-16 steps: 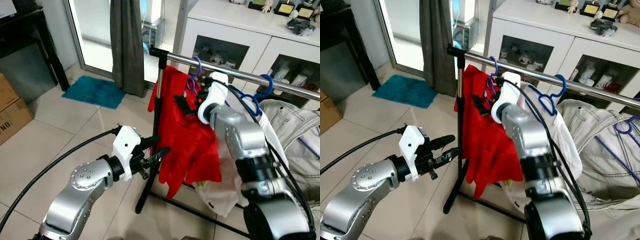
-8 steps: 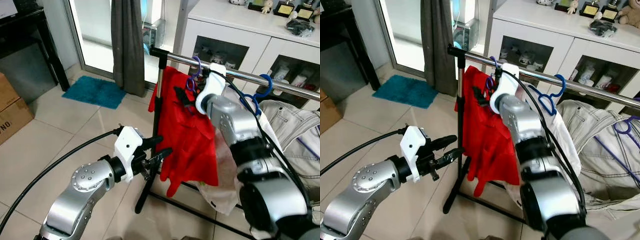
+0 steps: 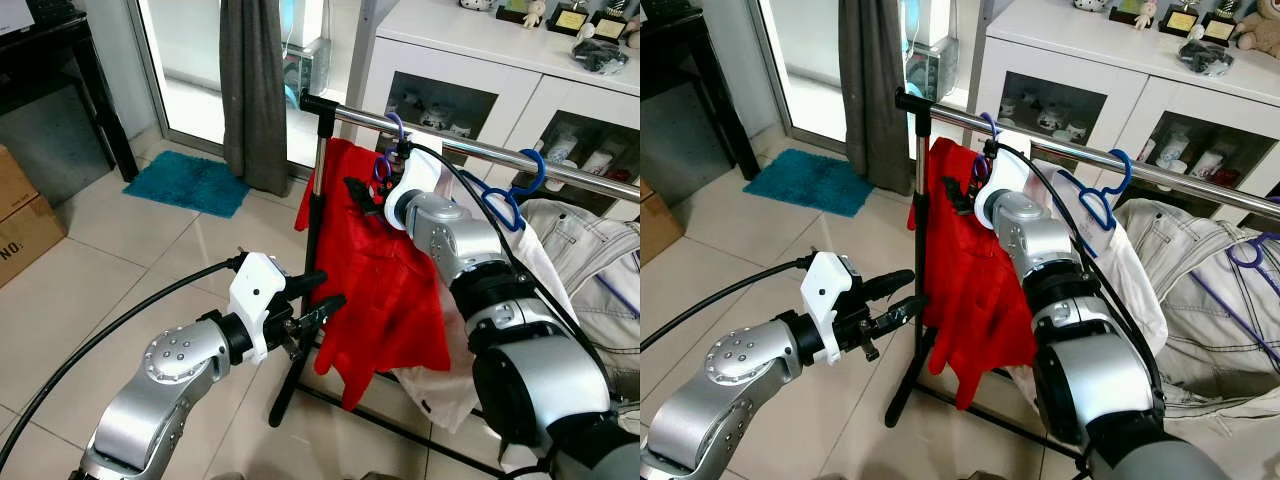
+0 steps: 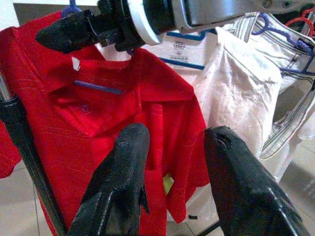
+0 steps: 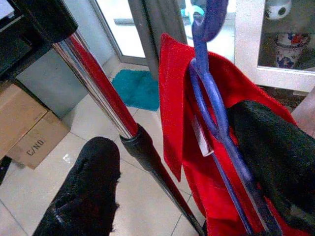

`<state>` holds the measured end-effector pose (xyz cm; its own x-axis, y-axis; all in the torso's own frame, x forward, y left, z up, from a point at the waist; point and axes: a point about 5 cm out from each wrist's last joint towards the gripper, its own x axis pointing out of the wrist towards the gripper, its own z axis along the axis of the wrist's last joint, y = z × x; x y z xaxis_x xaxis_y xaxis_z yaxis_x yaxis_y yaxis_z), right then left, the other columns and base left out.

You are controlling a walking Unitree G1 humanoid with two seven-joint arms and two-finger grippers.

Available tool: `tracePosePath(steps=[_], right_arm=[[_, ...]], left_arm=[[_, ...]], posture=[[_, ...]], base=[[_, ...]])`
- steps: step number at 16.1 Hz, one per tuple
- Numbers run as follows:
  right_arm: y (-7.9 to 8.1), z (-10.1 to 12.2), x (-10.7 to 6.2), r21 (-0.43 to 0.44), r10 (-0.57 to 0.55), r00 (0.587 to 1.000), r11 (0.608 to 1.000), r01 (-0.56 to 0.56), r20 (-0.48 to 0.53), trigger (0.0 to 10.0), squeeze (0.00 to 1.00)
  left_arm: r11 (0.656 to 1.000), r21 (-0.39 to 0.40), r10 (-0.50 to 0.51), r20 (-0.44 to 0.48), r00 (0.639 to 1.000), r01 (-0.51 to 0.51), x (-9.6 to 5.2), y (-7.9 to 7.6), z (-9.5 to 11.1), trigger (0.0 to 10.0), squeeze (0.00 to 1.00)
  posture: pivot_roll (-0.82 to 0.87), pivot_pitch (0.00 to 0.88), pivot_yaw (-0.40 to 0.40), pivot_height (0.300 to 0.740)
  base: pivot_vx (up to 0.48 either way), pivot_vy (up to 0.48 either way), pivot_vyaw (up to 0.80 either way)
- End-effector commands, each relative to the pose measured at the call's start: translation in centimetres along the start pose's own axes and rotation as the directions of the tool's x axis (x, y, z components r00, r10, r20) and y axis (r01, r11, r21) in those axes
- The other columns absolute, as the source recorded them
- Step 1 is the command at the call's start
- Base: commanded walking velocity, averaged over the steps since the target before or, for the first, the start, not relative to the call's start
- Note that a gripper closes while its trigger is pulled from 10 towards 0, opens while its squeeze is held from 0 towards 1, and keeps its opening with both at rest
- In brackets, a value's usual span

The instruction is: Hang hanger

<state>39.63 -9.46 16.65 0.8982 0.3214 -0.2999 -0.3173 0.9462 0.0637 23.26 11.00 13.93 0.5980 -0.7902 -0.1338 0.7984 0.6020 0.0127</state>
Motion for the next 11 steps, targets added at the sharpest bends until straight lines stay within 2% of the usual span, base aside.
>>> tracePosePath(steps=[1, 2, 7, 11], right_arm=[[-0.22, 0.66, 0.06, 0.006, -0.004, 1.0, 1.0, 0.004, 0.028, 3.2, 0.0], [-0.31, 0.52, 0.11, 0.006, -0.008, 1.0, 1.0, 0.008, 0.02, 2.4, 0.0], [-0.39, 0.58, 0.35, 0.026, -0.011, 1.0, 1.0, 0.01, 0.018, 0.1, 0.0], [-0.49, 0.88, 0.45, 0.018, -0.015, 1.0, 1.0, 0.015, 0.02, 0.2, 0.0]], left_arm=[[1.0, 0.008, -0.005, 0.005, 1.0, 0.005, 0.07, -0.32, 0.14, 10.0, 0.0], [1.0, 0.007, -0.005, 0.005, 1.0, 0.005, 0.04, -0.36, 0.12, 10.0, 0.0], [1.0, 0.009, 0.004, 0.0, 1.0, -0.004, -0.12, -0.38, 0.04, 10.0, 0.0], [1.0, 0.008, 0.012, 0.002, 1.0, -0.012, -0.11, -0.39, 0.01, 10.0, 0.0]], posture=[[0.04, 0.0, -0.091, 0.74], [0.04, 0.0, -0.094, 0.74], [0.05, 0.0, -0.102, 0.74], [0.05, 0.0, -0.109, 0.74]], base=[[0.0, 0.0, 0.0], [0.0, 0.0, 0.0], [0.0, 0.0, 0.0], [0.0, 0.0, 0.0]])
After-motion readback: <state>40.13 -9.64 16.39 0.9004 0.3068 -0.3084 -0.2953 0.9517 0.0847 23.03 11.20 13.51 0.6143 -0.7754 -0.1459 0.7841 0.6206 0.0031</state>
